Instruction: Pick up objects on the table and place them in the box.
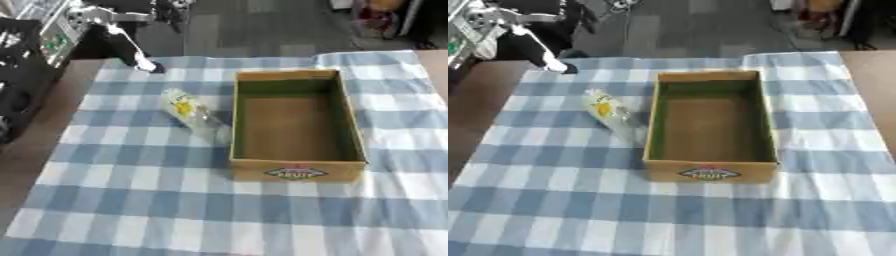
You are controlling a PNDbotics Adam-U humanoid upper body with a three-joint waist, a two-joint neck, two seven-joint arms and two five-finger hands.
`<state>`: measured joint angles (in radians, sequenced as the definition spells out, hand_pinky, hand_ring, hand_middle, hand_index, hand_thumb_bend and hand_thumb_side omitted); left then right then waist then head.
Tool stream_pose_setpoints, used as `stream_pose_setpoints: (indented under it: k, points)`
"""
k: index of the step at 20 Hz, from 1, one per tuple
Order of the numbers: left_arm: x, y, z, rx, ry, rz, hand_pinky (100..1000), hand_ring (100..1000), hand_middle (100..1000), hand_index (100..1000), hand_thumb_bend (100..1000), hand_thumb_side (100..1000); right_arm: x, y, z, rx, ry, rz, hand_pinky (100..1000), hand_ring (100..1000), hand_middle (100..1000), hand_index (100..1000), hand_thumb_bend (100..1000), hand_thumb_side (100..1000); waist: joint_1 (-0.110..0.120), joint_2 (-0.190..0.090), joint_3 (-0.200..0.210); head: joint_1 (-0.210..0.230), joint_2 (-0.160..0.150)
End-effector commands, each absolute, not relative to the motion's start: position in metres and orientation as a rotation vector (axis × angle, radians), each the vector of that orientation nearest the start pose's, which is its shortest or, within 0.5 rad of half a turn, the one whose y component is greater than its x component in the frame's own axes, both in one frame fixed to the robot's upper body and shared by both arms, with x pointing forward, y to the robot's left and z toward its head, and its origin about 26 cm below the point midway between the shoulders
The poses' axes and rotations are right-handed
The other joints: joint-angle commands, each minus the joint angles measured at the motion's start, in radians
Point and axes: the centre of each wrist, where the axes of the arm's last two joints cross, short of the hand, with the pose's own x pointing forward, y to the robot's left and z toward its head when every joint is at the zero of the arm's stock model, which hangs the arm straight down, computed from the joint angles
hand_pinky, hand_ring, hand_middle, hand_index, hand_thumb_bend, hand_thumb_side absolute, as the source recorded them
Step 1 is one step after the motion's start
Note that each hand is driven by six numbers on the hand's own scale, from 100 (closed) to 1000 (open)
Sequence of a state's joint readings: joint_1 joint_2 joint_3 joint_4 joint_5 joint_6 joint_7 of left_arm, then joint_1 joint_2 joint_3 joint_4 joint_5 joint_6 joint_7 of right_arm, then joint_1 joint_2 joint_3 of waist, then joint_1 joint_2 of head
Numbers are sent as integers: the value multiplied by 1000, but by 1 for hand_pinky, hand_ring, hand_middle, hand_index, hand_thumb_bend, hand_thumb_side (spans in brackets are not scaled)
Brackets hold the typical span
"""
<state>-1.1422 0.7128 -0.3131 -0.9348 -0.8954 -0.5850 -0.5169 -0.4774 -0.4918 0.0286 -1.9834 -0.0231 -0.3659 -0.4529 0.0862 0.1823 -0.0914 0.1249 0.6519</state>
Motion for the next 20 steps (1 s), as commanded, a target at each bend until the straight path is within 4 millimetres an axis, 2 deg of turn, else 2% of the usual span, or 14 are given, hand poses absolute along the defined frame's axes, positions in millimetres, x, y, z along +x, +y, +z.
stream_pose_setpoints:
  k: [1, 3, 7, 8, 17, 19, 20]
  points:
    - [472, 329, 331, -1248, 1310, 3031, 979, 938, 950, 904, 972, 420, 308, -257, 274, 248, 3362, -37, 528, 491, 546, 778, 100, 971, 2, -11, -6, 18, 2]
    - [474, 330, 331, -1269, 1242, 3070, 980, 943, 959, 915, 1000, 439, 308, -256, 276, 240, 3355, -32, 528, 491, 546, 778, 100, 947, 7, -6, -13, 21, -1]
    - [478, 330, 329, -1258, 1131, 3121, 982, 958, 969, 922, 1000, 490, 308, -253, 279, 217, 3347, -27, 528, 491, 547, 779, 100, 970, 15, 1, -25, 27, -5]
    - [479, 330, 328, -1251, 1112, 3129, 982, 961, 972, 927, 1000, 538, 308, -253, 280, 214, 3346, -26, 528, 491, 547, 779, 100, 970, 16, 2, -26, 28, -5]
    - [483, 327, 322, -1181, 982, 3132, 970, 963, 979, 941, 1000, 722, 308, -251, 283, 199, 3340, -25, 528, 491, 548, 780, 100, 969, 24, 5, -33, 28, 3]
    - [483, 326, 320, -1177, 972, 3127, 967, 964, 981, 949, 1000, 815, 308, -251, 283, 199, 3341, -25, 528, 491, 548, 780, 100, 969, 24, 5, -33, 27, 4]
    - [484, 325, 320, -1174, 967, 3124, 967, 964, 981, 949, 1000, 830, 308, -252, 283, 200, 3341, -25, 528, 491, 548, 780, 100, 969, 24, 5, -32, 27, 5]
